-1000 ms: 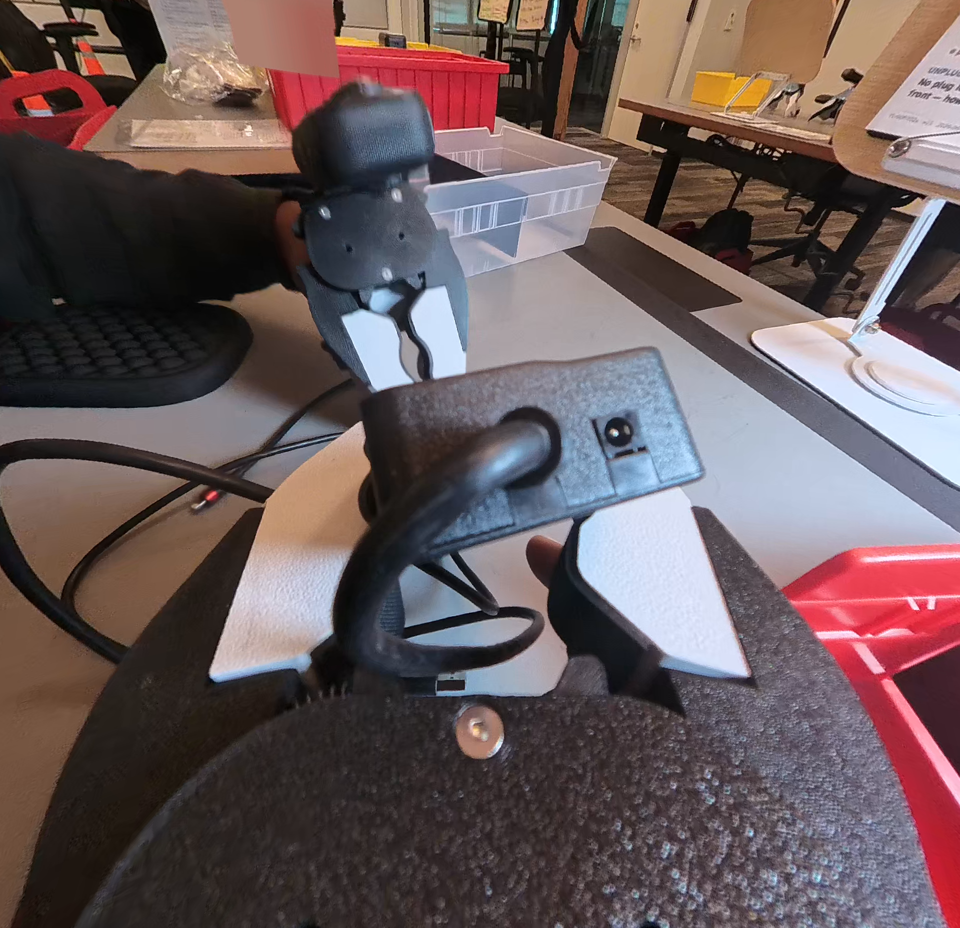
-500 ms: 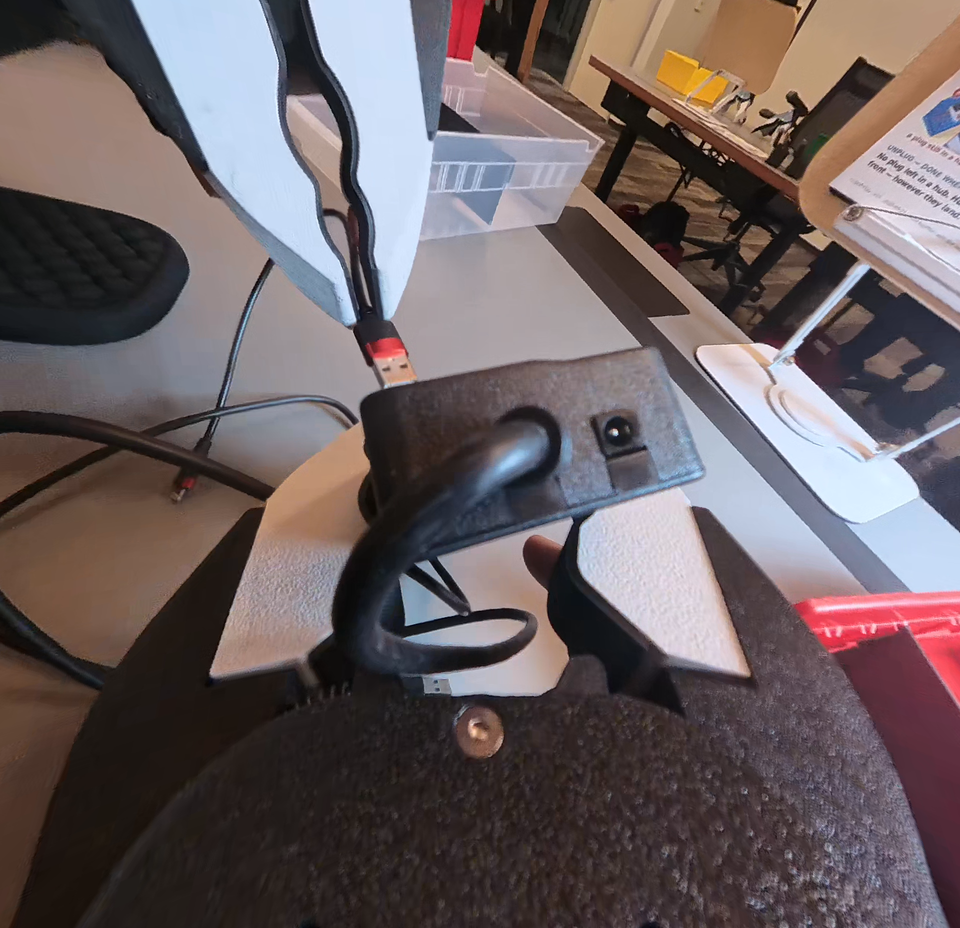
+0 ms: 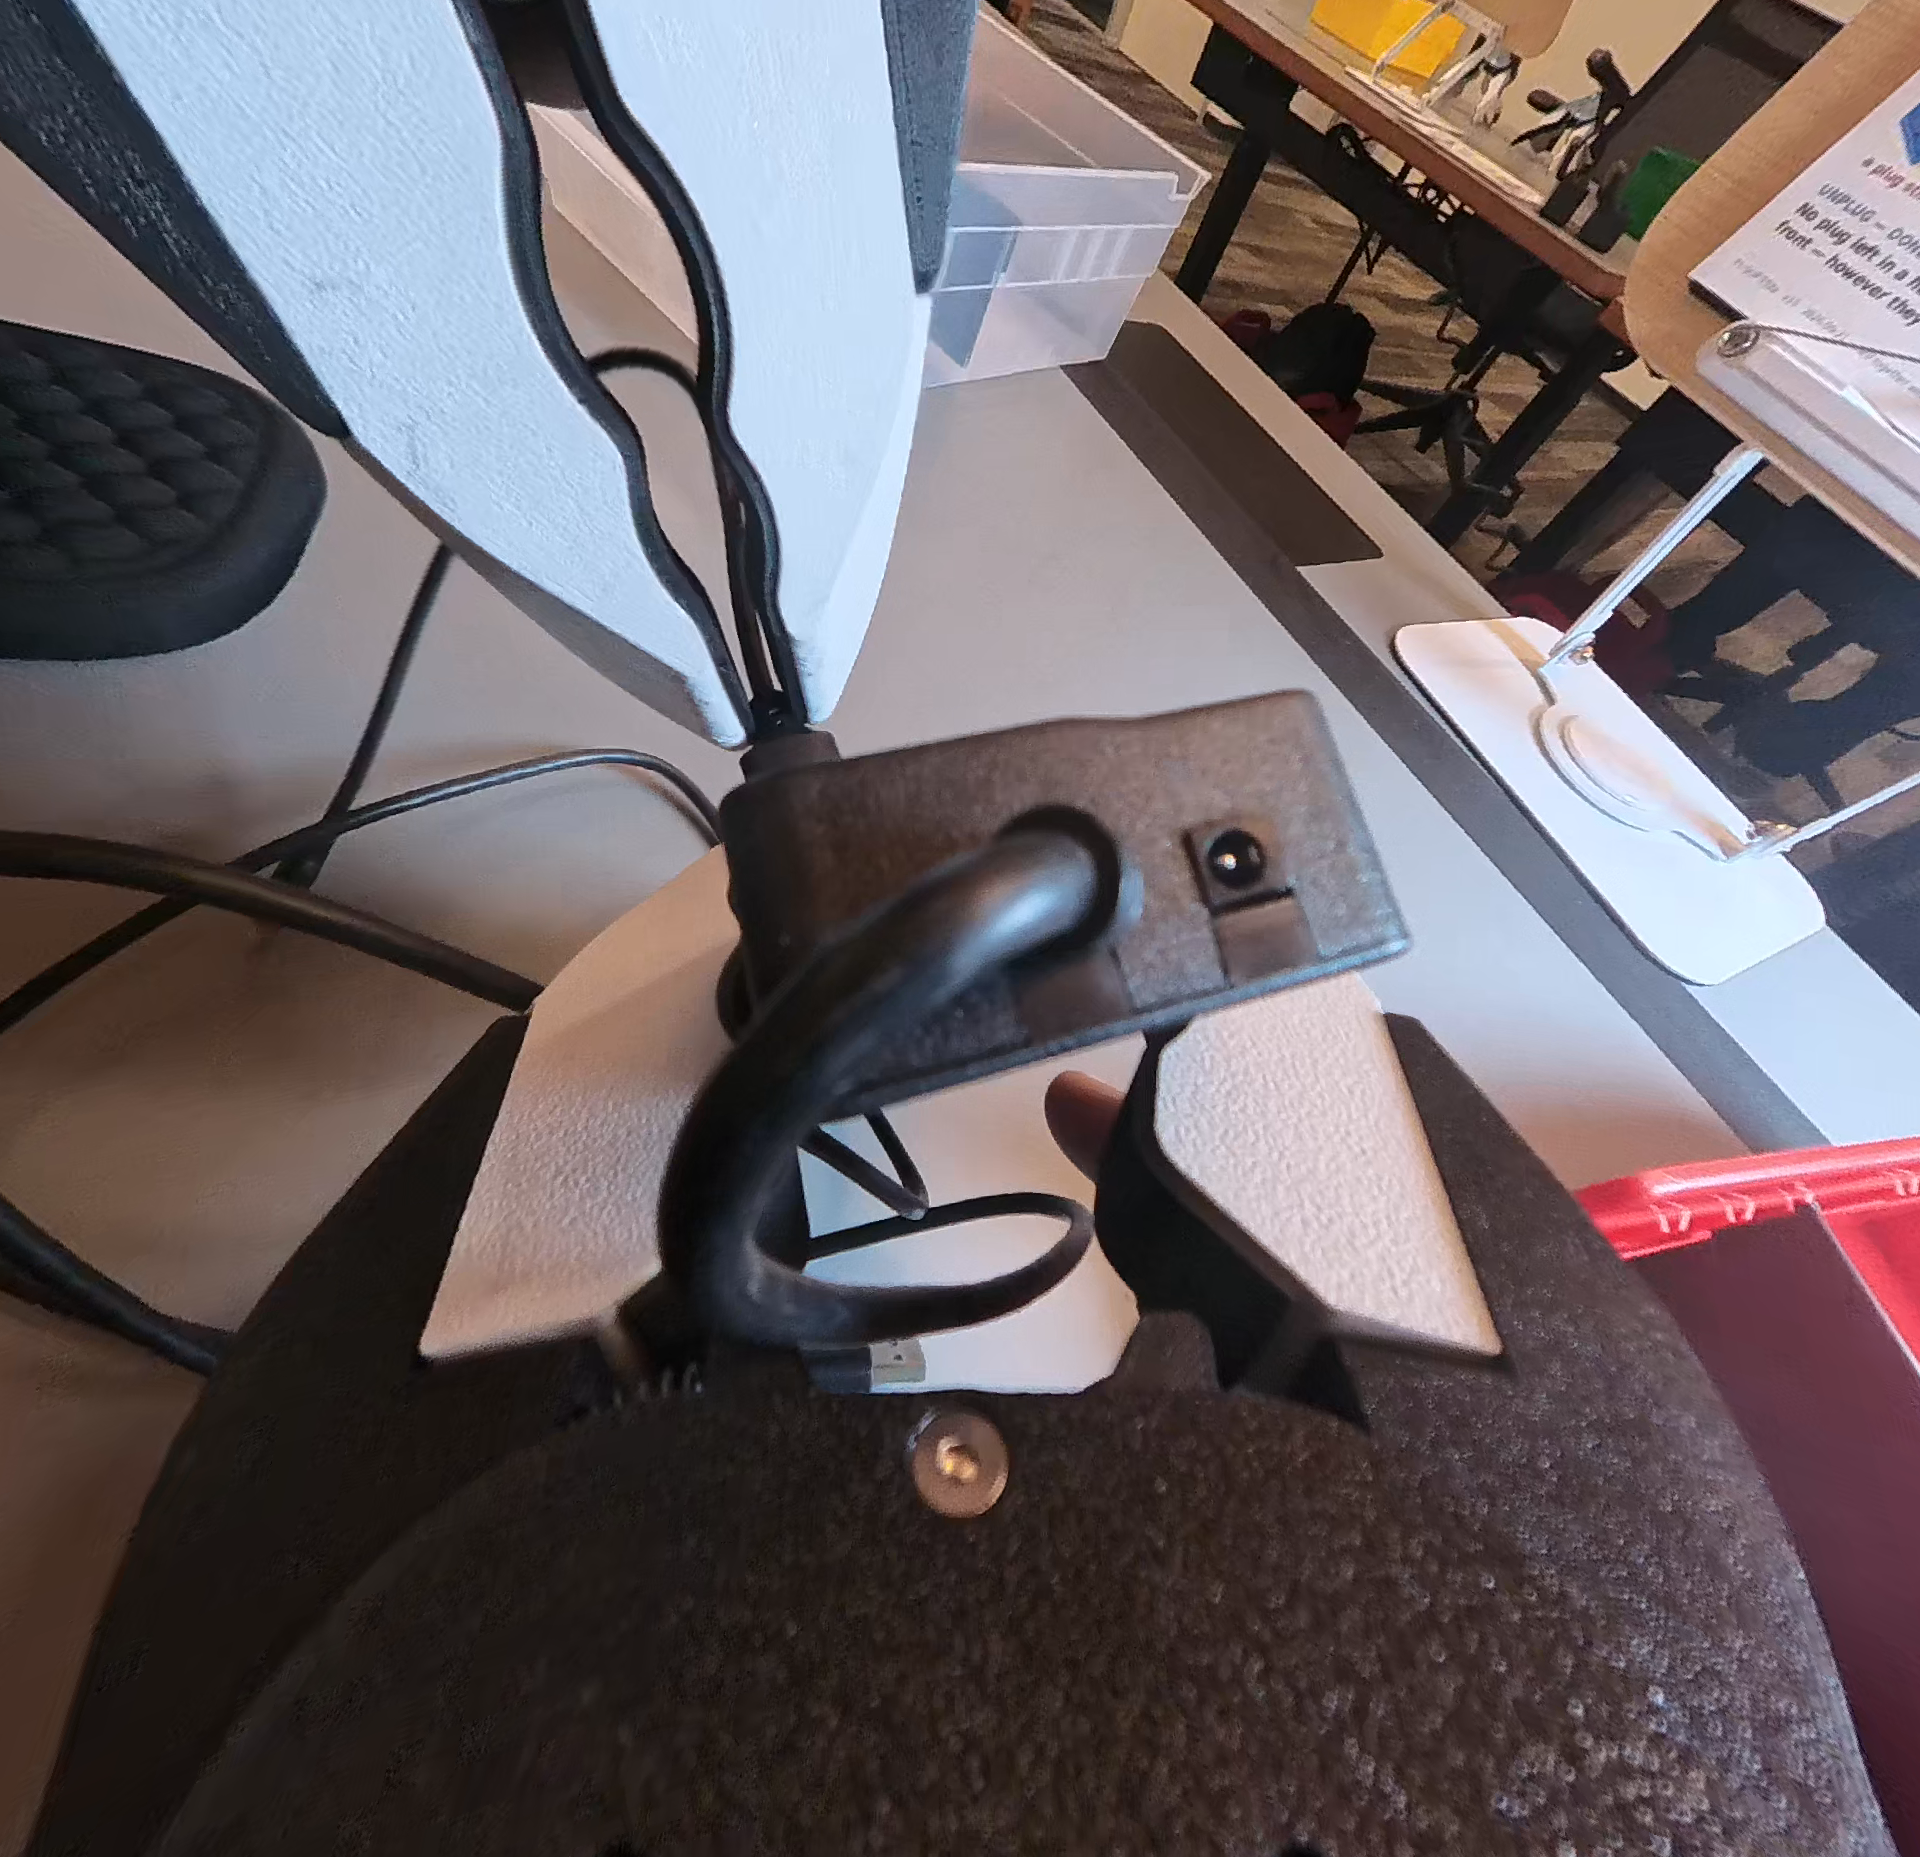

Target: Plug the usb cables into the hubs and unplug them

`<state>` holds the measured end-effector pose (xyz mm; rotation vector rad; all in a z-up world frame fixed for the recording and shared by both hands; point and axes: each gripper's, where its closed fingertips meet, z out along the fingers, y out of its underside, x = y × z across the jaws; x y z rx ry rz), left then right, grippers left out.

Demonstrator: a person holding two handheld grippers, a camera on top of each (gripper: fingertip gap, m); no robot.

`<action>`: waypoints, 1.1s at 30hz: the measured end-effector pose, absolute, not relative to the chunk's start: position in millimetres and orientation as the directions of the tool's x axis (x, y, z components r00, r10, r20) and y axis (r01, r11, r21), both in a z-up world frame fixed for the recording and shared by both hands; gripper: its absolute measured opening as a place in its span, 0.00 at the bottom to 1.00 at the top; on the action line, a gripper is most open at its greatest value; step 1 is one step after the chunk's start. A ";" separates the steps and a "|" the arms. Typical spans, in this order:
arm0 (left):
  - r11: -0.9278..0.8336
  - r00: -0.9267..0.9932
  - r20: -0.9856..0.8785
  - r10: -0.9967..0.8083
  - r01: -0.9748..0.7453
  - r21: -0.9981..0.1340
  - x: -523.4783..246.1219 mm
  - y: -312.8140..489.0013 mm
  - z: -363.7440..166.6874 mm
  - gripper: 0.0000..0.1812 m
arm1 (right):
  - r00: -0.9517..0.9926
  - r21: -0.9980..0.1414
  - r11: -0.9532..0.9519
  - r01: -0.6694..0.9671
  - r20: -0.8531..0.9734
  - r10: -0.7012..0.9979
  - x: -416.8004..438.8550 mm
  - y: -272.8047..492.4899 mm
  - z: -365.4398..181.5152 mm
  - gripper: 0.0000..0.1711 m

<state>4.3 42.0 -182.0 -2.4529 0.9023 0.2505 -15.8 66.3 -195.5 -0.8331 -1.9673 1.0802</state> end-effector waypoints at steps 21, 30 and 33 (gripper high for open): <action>-0.569 0.770 -0.127 -0.626 -0.561 -0.601 34.2 34.5 -183.5 0.03 | -0.669 -0.904 0.406 0.132 0.221 0.710 10.8 42.6 -176.1 0.40; -0.530 0.792 -0.056 -0.607 -0.457 -0.715 41.6 36.5 -172.0 0.03 | -0.725 -0.955 0.276 0.104 0.117 0.678 13.1 37.3 -168.5 0.40; -0.504 0.806 -0.034 -0.591 -0.401 -0.765 40.0 36.5 -165.0 0.03 | -0.723 -0.965 0.246 0.095 0.104 0.683 11.4 38.2 -164.7 0.40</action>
